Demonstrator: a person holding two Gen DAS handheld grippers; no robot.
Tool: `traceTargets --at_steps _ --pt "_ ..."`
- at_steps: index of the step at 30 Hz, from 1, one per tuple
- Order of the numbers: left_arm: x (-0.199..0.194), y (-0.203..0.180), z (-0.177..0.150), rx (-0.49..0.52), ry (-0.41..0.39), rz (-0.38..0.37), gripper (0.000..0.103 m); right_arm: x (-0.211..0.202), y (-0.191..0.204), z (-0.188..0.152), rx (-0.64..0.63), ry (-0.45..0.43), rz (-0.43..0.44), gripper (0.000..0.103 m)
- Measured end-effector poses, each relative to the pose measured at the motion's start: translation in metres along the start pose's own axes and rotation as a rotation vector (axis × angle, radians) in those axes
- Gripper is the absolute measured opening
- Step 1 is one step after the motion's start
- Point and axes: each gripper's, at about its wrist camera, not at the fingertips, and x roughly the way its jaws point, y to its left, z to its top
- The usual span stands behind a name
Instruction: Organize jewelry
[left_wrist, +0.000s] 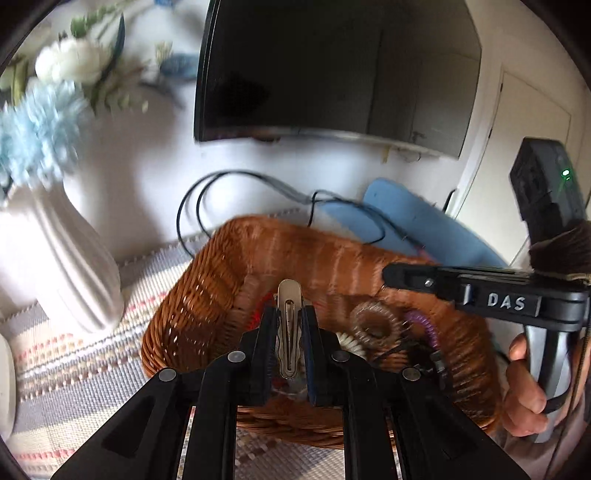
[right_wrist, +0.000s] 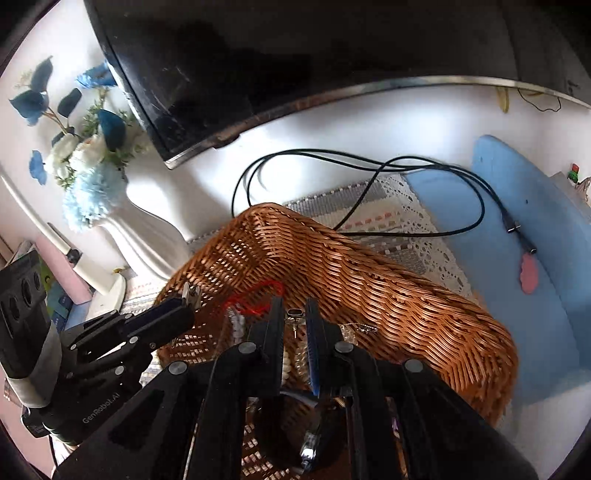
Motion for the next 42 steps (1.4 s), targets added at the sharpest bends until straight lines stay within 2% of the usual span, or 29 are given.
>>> traceTargets --at_steps 3,7,8,9,10,11,13,15,19,22,23,24,26,28,31,34,38,42 --pt "0.004 0.006 0.0 -0.027 0.003 -0.029 0.014 0.002 0.002 -0.001 -0.008 0.006 0.012 0.013" --pt "0.002 0.008 -0.001 -0.033 -0.005 -0.031 0.014 0.005 0.007 -0.004 -0.037 0.01 0.017 0.017" --pt "0.0 0.008 -0.001 -0.039 -0.009 -0.034 0.017 0.005 0.007 -0.003 -0.034 0.005 0.026 0.025" --pt "-0.002 0.007 0.0 -0.046 -0.009 -0.04 0.028 0.003 0.006 -0.003 -0.03 -0.003 0.027 0.03" --pt "-0.003 0.007 0.0 -0.05 -0.014 -0.045 0.033 -0.001 0.005 -0.003 -0.026 -0.019 0.016 0.035" --pt "-0.007 0.007 0.001 -0.051 -0.032 -0.045 0.039 -0.006 0.005 -0.003 -0.023 -0.034 -0.004 0.035" --pt "-0.018 0.002 0.002 -0.042 -0.049 -0.026 0.04 -0.02 0.005 -0.003 -0.013 -0.053 -0.009 0.035" --pt "-0.035 -0.005 0.005 -0.03 -0.074 -0.008 0.04 -0.04 0.009 -0.006 -0.017 -0.078 0.006 0.035" --pt "-0.082 -0.027 0.008 -0.011 -0.123 0.014 0.041 -0.094 0.032 -0.014 -0.057 -0.146 -0.021 0.036" --pt "-0.131 -0.053 0.007 0.023 -0.173 0.057 0.055 -0.137 0.054 -0.025 -0.085 -0.194 -0.04 0.041" --pt "-0.148 -0.062 0.005 0.035 -0.198 0.073 0.063 -0.151 0.061 -0.03 -0.088 -0.211 -0.046 0.045" --pt "-0.169 -0.073 0.001 0.049 -0.229 0.098 0.07 -0.163 0.066 -0.035 -0.089 -0.222 -0.058 0.048" --pt "-0.199 -0.09 -0.009 0.068 -0.266 0.162 0.078 -0.185 0.075 -0.048 -0.088 -0.237 -0.093 0.05" --pt "-0.225 -0.102 -0.029 0.058 -0.275 0.251 0.08 -0.202 0.083 -0.066 -0.085 -0.247 -0.104 0.05" --pt "-0.248 -0.109 -0.061 0.007 -0.268 0.307 0.08 -0.213 0.092 -0.095 -0.083 -0.24 -0.132 0.051" --pt "-0.258 -0.112 -0.09 -0.031 -0.275 0.36 0.08 -0.217 0.1 -0.12 -0.091 -0.232 -0.157 0.051" --pt "-0.251 -0.107 -0.129 -0.122 -0.221 0.408 0.08 -0.222 0.111 -0.149 -0.095 -0.237 -0.169 0.051" --pt "-0.263 -0.105 -0.146 -0.174 -0.245 0.426 0.08 -0.229 0.119 -0.163 -0.1 -0.24 -0.219 0.051"
